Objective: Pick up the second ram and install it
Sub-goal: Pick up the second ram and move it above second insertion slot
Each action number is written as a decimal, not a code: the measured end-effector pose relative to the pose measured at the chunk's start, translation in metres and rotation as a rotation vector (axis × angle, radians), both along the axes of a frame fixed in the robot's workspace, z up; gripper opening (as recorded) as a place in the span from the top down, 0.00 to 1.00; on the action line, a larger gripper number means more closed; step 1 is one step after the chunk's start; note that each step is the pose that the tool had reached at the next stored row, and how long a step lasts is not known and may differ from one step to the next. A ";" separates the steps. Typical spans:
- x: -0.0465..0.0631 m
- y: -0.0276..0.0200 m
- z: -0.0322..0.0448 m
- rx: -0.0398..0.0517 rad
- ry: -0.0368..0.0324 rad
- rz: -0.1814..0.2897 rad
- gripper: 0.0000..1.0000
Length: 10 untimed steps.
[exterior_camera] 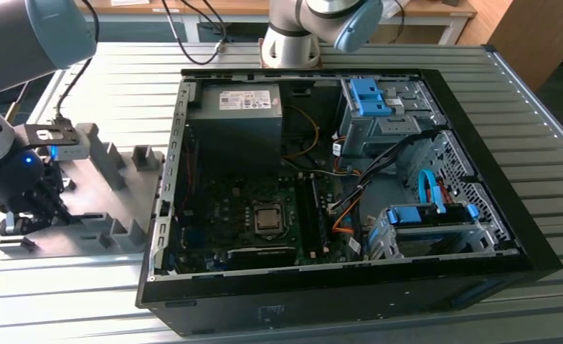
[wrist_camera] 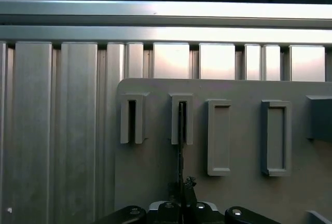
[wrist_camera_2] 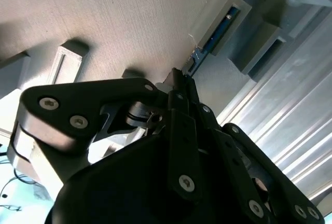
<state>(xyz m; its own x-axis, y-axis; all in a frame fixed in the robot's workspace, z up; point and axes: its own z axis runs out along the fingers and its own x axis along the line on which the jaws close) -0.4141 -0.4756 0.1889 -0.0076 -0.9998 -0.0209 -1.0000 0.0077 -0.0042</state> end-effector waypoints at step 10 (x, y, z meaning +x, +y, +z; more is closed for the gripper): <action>0.000 0.0000 0.0010 -0.0030 0.0002 0.000 0.86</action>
